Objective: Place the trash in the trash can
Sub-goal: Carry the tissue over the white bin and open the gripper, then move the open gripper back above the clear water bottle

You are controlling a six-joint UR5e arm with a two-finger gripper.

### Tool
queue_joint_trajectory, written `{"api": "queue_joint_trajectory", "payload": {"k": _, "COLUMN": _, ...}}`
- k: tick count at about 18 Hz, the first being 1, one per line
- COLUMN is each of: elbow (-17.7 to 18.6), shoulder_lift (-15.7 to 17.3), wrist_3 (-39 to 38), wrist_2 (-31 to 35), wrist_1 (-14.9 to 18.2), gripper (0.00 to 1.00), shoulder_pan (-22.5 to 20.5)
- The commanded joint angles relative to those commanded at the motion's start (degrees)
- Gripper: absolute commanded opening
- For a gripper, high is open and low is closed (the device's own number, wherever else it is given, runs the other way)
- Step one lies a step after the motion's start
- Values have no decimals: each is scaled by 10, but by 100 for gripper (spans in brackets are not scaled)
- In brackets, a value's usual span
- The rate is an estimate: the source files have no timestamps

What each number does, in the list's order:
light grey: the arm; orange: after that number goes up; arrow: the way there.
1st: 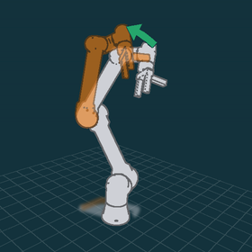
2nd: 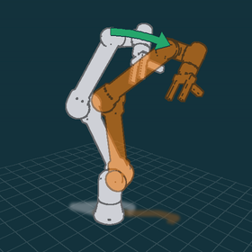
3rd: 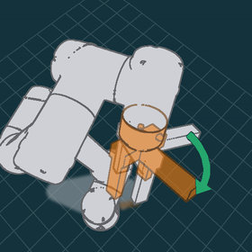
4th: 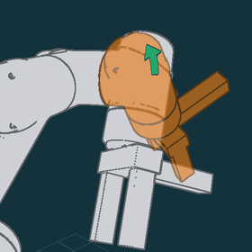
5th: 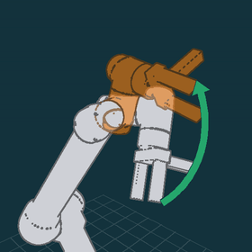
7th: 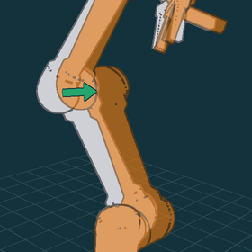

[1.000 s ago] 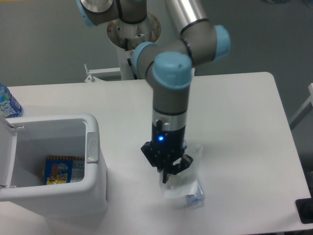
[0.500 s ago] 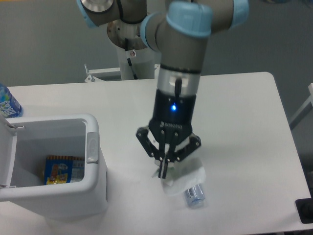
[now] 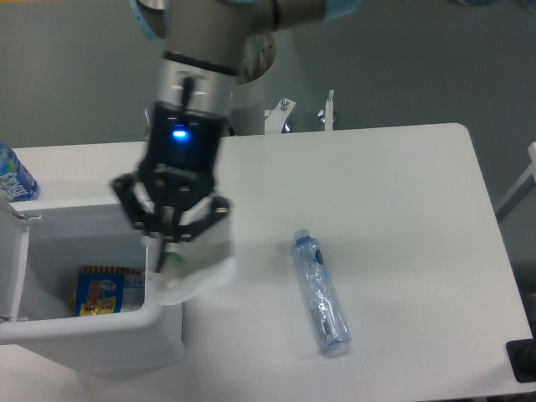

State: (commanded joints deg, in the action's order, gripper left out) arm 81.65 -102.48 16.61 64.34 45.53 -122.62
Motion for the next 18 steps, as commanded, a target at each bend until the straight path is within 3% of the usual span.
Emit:
{"api": "queue_joint_trajectory", "payload": {"k": 1, "elbow": -1, "shoulder_lift": -4, "wrist_3": 2, "wrist_2": -3, "wrist_1": 0, "gripper": 43, "shoulder_pan": 3}}
{"api": "queue_joint_trajectory", "payload": {"k": 2, "elbow": -1, "shoulder_lift": -7, "wrist_3": 5, "wrist_2": -3, "wrist_1": -1, "gripper": 61, "shoulder_pan": 7}}
{"api": "queue_joint_trajectory", "payload": {"k": 4, "elbow": -4, "shoulder_lift": -8, "wrist_3": 6, "wrist_2": -3, "wrist_1": -1, "gripper": 89, "shoulder_pan": 11}}
{"api": "queue_joint_trajectory", "payload": {"k": 6, "elbow": -10, "shoulder_lift": -7, "wrist_3": 5, "wrist_2": -3, "wrist_1": 0, "gripper": 99, "shoulder_pan": 11}}
{"api": "queue_joint_trajectory", "payload": {"k": 11, "elbow": -21, "shoulder_lift": -4, "wrist_3": -16, "wrist_2": -4, "wrist_1": 0, "gripper": 100, "shoulder_pan": -1}}
{"api": "queue_joint_trajectory", "payload": {"k": 16, "elbow": -44, "shoulder_lift": -4, "wrist_3": -76, "wrist_2": -2, "wrist_1": 1, "gripper": 100, "shoulder_pan": -80}}
{"api": "queue_joint_trajectory", "payload": {"k": 18, "elbow": -33, "shoulder_lift": -4, "wrist_3": -104, "wrist_2": 3, "wrist_1": 3, "gripper": 100, "shoulder_pan": -121}}
